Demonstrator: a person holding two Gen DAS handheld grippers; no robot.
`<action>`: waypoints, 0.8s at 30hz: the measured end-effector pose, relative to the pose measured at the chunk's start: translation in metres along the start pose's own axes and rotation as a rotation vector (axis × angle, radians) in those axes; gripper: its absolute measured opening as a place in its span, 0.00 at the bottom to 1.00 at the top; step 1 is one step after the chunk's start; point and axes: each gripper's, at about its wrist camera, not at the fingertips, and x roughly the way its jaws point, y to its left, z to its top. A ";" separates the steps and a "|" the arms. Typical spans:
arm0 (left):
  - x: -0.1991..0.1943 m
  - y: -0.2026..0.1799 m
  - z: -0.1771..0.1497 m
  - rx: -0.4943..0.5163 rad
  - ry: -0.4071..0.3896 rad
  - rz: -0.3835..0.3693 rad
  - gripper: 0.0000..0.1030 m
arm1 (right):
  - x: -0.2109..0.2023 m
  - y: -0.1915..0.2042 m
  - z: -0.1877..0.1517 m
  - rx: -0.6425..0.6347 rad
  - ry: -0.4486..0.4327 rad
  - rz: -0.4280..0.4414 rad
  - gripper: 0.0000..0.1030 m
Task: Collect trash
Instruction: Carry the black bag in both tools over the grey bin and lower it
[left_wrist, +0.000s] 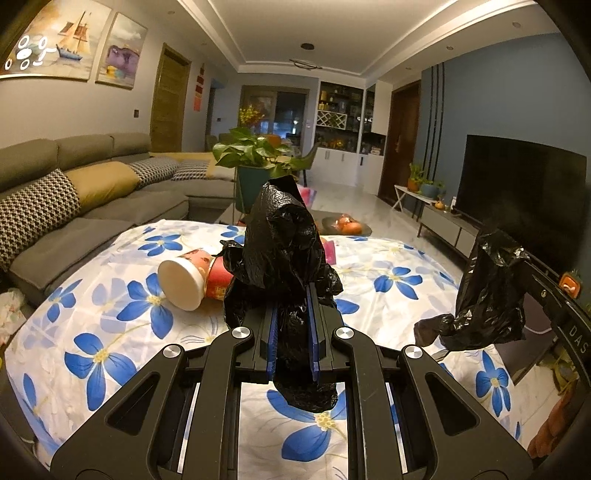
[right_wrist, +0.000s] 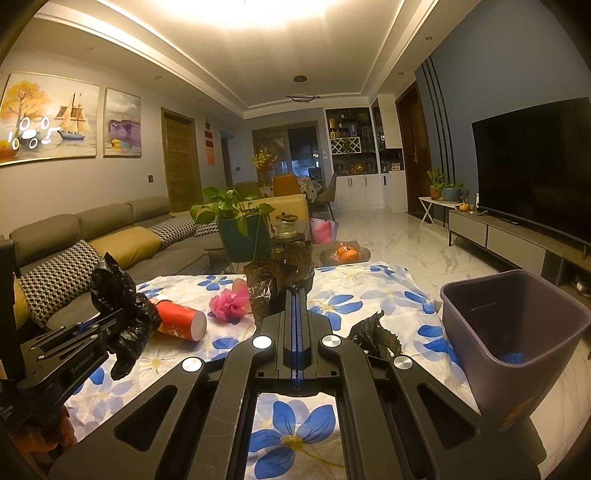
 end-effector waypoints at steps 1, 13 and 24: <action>0.001 -0.001 0.000 0.003 0.000 -0.001 0.12 | -0.001 0.000 0.000 0.001 0.000 0.000 0.01; 0.019 -0.031 0.007 0.061 -0.004 -0.053 0.12 | -0.002 -0.017 0.007 0.013 -0.018 -0.035 0.01; 0.040 -0.074 0.013 0.125 -0.004 -0.131 0.12 | -0.005 -0.047 0.020 0.033 -0.050 -0.110 0.01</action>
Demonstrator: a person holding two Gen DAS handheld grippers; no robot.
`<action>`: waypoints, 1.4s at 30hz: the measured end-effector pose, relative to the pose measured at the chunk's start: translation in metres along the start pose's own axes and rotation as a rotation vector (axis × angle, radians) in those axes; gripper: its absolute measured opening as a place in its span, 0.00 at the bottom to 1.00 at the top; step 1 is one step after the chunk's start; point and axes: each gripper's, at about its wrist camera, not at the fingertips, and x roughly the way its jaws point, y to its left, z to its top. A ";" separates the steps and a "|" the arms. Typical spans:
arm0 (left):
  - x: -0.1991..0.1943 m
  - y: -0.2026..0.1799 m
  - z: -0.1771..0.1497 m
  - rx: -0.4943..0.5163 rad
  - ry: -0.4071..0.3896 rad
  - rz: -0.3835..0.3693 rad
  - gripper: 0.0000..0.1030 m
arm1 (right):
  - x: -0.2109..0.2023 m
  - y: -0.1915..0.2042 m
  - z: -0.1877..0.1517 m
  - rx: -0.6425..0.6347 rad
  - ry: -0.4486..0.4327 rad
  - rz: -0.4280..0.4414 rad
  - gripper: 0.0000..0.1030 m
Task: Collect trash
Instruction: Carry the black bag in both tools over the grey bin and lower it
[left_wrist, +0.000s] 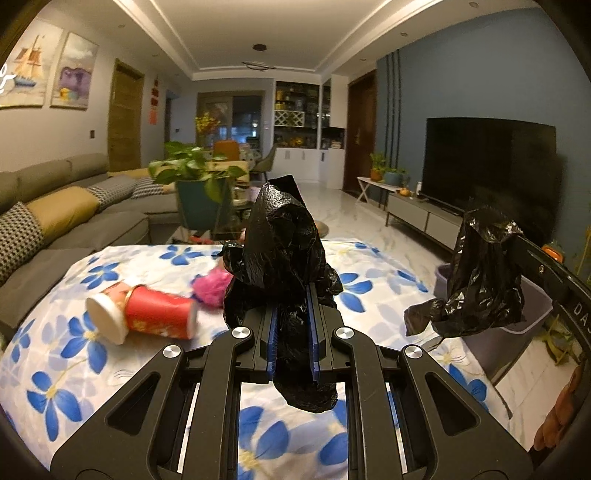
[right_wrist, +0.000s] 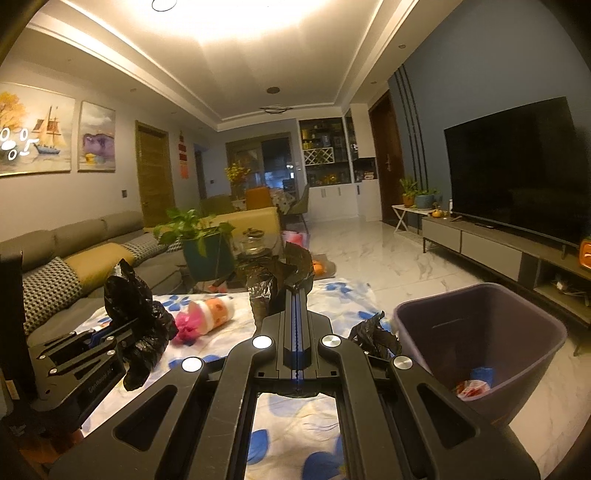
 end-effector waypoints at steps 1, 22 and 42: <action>0.003 -0.004 0.001 0.005 0.001 -0.008 0.12 | 0.000 -0.004 0.001 0.002 -0.003 -0.010 0.01; 0.063 -0.114 0.027 0.099 0.025 -0.276 0.12 | 0.000 -0.108 0.032 0.021 -0.080 -0.266 0.01; 0.108 -0.215 0.028 0.162 0.018 -0.476 0.12 | 0.014 -0.179 0.020 0.079 -0.047 -0.393 0.01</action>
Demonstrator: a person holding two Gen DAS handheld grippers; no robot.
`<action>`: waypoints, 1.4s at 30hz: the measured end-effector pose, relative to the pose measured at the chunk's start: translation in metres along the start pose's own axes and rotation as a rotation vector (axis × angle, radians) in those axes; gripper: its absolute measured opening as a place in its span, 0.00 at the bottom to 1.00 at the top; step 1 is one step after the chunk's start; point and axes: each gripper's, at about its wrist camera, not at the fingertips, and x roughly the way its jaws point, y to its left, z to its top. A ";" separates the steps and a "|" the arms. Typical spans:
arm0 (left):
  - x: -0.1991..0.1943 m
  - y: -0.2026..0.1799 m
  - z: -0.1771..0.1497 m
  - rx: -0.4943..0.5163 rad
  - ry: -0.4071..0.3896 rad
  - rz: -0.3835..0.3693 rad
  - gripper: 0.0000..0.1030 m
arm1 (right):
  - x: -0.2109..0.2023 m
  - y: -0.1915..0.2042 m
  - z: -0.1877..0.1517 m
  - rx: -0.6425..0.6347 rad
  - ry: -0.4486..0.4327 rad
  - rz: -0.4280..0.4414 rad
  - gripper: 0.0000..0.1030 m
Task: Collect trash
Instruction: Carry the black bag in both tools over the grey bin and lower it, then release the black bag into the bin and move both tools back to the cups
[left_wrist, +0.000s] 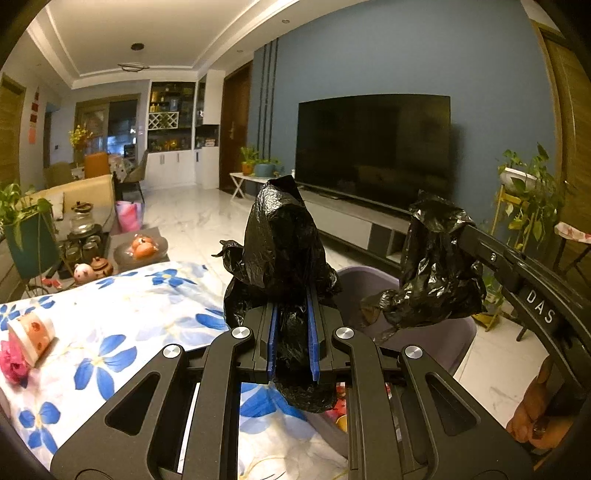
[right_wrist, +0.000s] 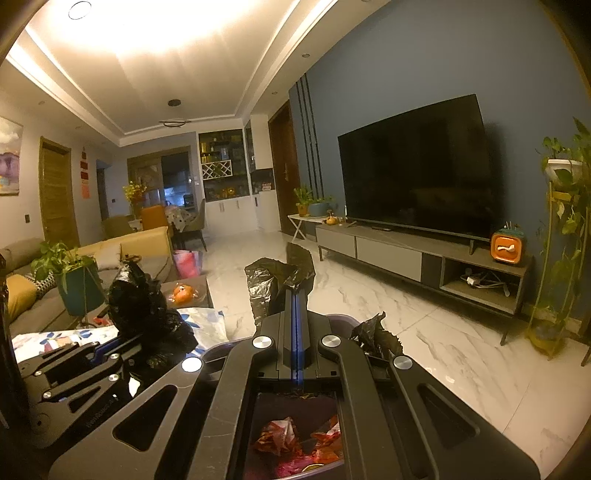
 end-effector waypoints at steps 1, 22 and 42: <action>0.003 0.001 0.001 -0.001 0.001 -0.003 0.13 | 0.001 0.000 0.000 0.000 0.000 -0.003 0.01; 0.032 -0.001 -0.005 -0.005 0.025 -0.070 0.13 | 0.013 -0.003 -0.007 0.027 0.028 0.004 0.01; 0.018 0.027 -0.019 -0.066 0.009 -0.042 0.74 | 0.006 -0.003 -0.013 0.056 0.043 -0.008 0.52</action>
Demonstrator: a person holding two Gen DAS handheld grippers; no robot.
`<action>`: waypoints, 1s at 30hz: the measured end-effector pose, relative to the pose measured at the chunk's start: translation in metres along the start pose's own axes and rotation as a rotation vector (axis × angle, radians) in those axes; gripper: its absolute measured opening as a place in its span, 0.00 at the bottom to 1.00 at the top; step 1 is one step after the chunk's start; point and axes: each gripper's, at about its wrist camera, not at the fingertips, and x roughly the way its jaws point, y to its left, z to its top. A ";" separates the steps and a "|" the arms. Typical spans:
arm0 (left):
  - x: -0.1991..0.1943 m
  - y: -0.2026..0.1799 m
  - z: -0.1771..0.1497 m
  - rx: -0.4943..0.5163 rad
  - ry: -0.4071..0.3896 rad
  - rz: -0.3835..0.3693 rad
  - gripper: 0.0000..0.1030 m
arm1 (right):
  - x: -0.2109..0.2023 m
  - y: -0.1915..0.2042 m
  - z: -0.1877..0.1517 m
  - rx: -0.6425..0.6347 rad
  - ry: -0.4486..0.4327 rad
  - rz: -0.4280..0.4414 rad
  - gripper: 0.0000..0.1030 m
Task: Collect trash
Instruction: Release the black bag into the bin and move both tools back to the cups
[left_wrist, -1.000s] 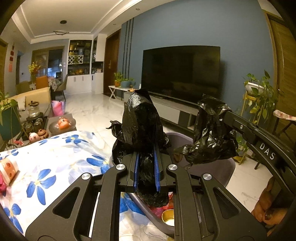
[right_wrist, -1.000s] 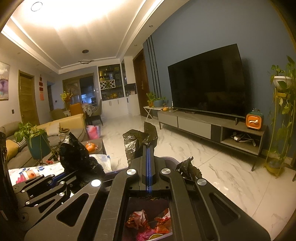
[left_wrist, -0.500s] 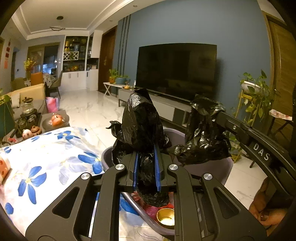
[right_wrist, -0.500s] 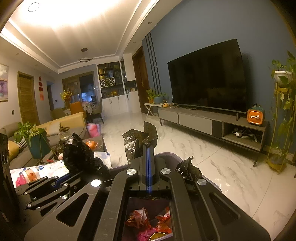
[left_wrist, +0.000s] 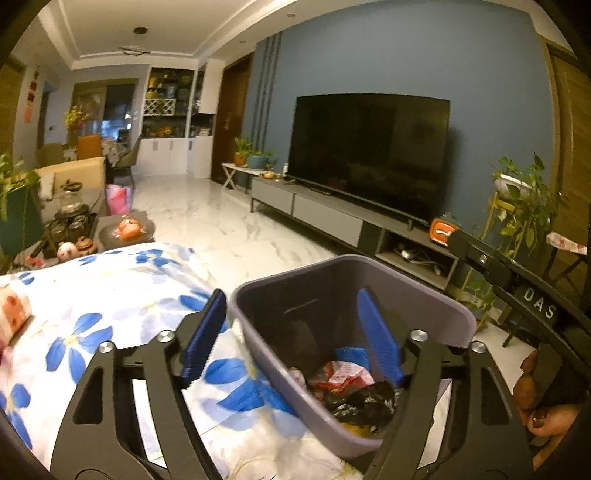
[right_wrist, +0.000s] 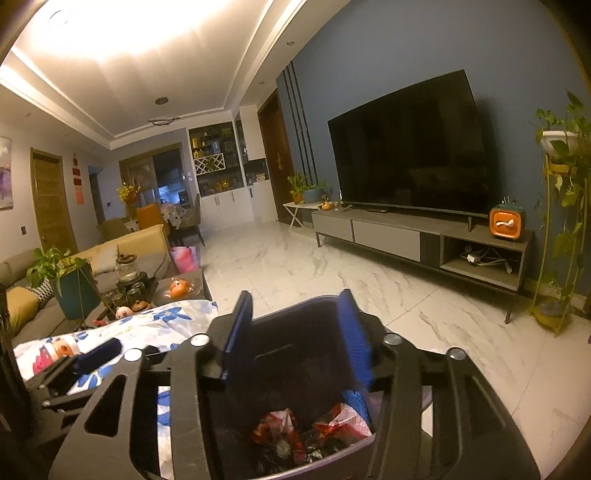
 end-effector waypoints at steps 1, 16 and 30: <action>-0.006 0.002 -0.002 -0.002 -0.006 0.022 0.78 | -0.002 0.002 -0.002 -0.003 -0.001 -0.001 0.58; -0.113 0.078 -0.029 -0.072 -0.071 0.374 0.87 | -0.029 0.052 -0.029 0.003 0.036 0.131 0.73; -0.216 0.160 -0.060 -0.181 -0.090 0.655 0.87 | -0.046 0.142 -0.050 -0.087 0.075 0.330 0.73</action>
